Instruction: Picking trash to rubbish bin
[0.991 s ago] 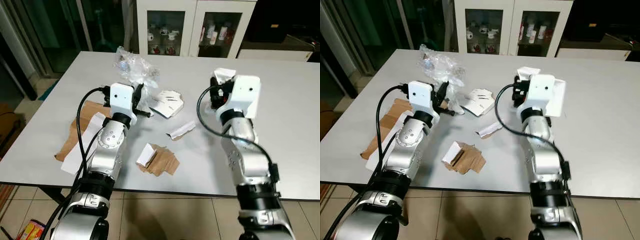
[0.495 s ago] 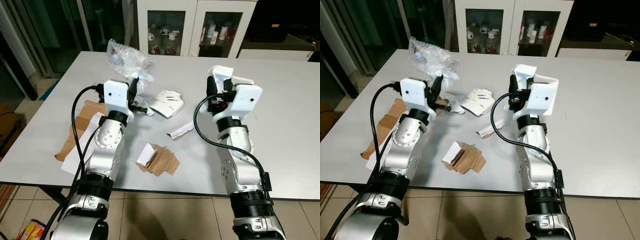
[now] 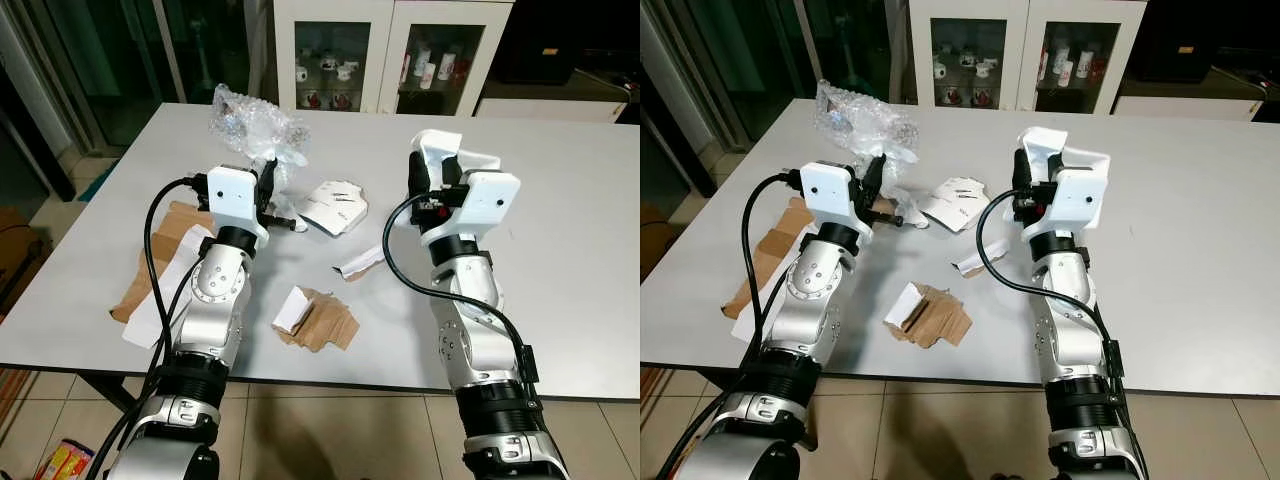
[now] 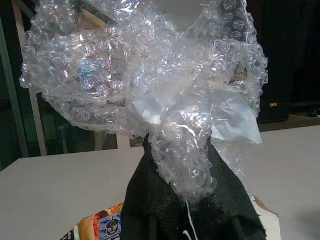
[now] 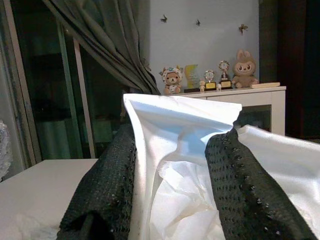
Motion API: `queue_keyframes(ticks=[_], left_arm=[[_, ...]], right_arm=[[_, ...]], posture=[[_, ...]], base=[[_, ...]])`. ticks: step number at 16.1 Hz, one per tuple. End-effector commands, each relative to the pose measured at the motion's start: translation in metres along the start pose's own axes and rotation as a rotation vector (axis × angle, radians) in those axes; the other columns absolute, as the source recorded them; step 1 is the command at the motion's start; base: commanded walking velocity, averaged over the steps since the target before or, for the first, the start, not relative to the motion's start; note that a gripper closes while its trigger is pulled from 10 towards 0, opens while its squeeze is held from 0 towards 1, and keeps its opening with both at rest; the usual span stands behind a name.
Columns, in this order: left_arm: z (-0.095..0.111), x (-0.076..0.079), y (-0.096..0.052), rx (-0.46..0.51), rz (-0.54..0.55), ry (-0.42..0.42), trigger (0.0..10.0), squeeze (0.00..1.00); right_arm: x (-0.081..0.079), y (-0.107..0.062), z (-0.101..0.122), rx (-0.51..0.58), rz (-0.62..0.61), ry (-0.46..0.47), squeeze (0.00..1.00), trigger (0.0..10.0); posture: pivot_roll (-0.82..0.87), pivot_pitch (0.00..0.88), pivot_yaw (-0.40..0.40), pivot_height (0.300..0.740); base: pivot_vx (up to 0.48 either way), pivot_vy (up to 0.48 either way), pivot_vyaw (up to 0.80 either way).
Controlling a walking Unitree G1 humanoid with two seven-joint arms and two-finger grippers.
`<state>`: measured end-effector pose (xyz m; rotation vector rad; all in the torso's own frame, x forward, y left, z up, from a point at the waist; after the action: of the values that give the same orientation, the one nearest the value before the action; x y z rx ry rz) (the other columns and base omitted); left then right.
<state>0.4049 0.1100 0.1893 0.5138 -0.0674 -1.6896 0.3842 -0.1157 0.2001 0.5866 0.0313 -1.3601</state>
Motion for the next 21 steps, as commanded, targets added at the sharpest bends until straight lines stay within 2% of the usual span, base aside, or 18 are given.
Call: queue_keyframes(ticks=[1,5,21], left_arm=[[0.0048,-0.0011,0.0001,0.016,0.012,0.002,10.0,0.00],[0.0048,-0.0026,0.0005,0.013,0.020,0.005,10.0,0.00],[0.0074,-0.0029,0.0029,0.016,0.013,0.007,10.0,0.00]], right_arm=[[-0.0013,0.0015,-0.0008,-0.006,0.010,-0.004,0.00,10.0],[0.0017,0.0021,-0.0033,-0.016,-0.003,-0.007,0.00,10.0],[0.0062,0.0041,-0.0062,-0.027,-0.024,-0.017,0.00,10.0]], posture=[[0.02,0.000,-0.003,0.740],[0.02,0.000,-0.003,0.740],[0.03,0.000,0.002,0.740]], base=[[0.000,0.000,0.00],[0.000,0.000,0.00],[-0.290,0.000,0.00]])
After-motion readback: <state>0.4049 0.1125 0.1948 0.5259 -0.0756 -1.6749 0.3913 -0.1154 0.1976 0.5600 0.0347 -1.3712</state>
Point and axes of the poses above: a point about 5 cm out from each wrist's last joint towards the gripper, its own y axis pointing out of the wrist towards the gripper, its own z axis along the axis of the wrist's last joint, x = y × z, the point moved 6 cm from there along y, pointing out of the wrist towards the gripper, and after that the axes turned 14 degrees about y, right-handed, at the moved point
